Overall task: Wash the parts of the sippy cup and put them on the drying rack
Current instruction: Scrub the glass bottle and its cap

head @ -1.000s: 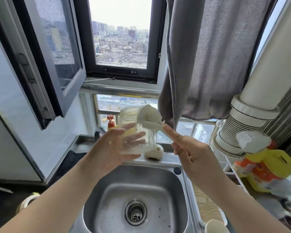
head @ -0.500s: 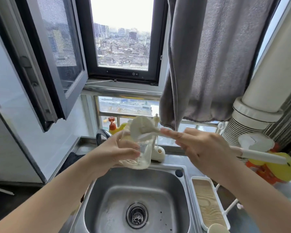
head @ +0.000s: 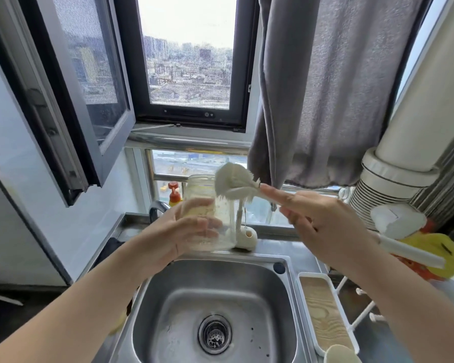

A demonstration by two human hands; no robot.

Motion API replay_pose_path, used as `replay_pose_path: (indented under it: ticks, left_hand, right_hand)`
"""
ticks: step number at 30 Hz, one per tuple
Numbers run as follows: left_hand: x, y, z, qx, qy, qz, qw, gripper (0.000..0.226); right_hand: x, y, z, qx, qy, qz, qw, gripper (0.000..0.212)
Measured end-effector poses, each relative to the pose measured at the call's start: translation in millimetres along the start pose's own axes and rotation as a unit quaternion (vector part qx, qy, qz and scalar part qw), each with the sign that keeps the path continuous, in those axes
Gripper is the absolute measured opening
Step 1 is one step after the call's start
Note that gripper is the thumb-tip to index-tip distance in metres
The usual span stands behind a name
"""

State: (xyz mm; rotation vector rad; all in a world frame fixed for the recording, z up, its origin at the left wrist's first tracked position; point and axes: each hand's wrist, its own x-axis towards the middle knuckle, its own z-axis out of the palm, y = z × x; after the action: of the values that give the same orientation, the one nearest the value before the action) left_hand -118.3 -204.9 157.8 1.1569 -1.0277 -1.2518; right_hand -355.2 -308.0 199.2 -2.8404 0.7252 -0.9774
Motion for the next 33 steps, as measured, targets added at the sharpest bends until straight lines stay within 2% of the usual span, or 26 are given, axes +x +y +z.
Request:
replay_pose_path:
  ticks: [2, 5, 7, 8, 11, 13, 16, 18, 19, 22, 25, 28, 30, 33]
  left_hand:
    - [4.7, -1.5, 2.0, -0.061, 0.002, -0.012, 0.998, 0.106]
    - [8.7, -1.7, 1.4, -0.105, -0.008, -0.001, 0.994, 0.082]
    - [8.8, -3.8, -3.2, -0.128, 0.018, -0.015, 0.991, 0.072]
    - [8.8, -5.9, -5.0, -0.137, 0.027, -0.028, 0.990, 0.074]
    - [9.3, -14.1, -0.7, -0.144, 0.013, -0.044, 0.989, 0.104]
    - [9.8, -12.9, 3.2, -0.166, -0.008, -0.036, 0.985, 0.108]
    - [14.4, -6.4, -1.7, -0.159, -0.036, -0.010, 0.987, 0.082]
    - [15.6, -5.9, -8.5, -0.158, -0.007, -0.020, 0.987, 0.069]
    - [14.9, -8.4, -12.2, -0.166, 0.002, -0.026, 0.986, 0.077]
    - [13.0, -15.8, -11.1, -0.167, -0.024, -0.027, 0.985, 0.102]
    - [16.1, -15.1, -2.4, -0.176, -0.030, -0.032, 0.983, 0.101]
    - [16.7, -7.9, -5.8, -0.140, -0.050, 0.005, 0.989, 0.080]
    - [15.1, -8.6, -11.8, -0.142, -0.038, 0.000, 0.989, 0.090]
    - [13.6, -17.2, -9.4, -0.174, -0.031, -0.017, 0.984, 0.110]
  right_hand:
    - [-3.5, -7.5, 5.5, 0.020, -0.006, 0.008, 1.000, 0.048]
    - [-25.3, -26.3, 14.0, 0.052, -0.050, -0.020, 0.997, 0.053]
    - [-41.1, -30.4, 13.9, 0.053, -0.078, -0.026, 0.995, 0.060]
    - [-43.0, -27.1, 13.3, 0.048, -0.078, -0.022, 0.996, 0.063]
    - [-28.8, -7.4, 12.0, 0.031, -0.025, 0.026, 0.999, 0.065]
    - [-16.6, -3.4, 13.5, 0.032, 0.003, 0.036, 0.999, 0.064]
    - [-24.6, -20.2, 16.1, 0.048, -0.024, -0.014, 0.998, 0.059]
    - [-39.7, -22.5, 17.2, 0.062, -0.063, -0.033, 0.996, 0.057]
    - [-43.3, -17.7, 16.9, 0.063, -0.069, -0.022, 0.995, 0.056]
    - [-29.0, 1.0, 17.2, 0.047, -0.020, 0.020, 0.998, 0.050]
    - [-11.0, -3.2, 22.7, 0.080, 0.004, 0.020, 0.997, 0.048]
    - [-27.6, -22.2, 26.9, 0.093, -0.053, -0.035, 0.994, 0.059]
    - [-42.5, -19.0, 25.4, 0.083, -0.068, -0.048, 0.993, 0.060]
    - [-29.0, 2.2, 21.5, 0.057, -0.024, 0.006, 0.998, 0.062]
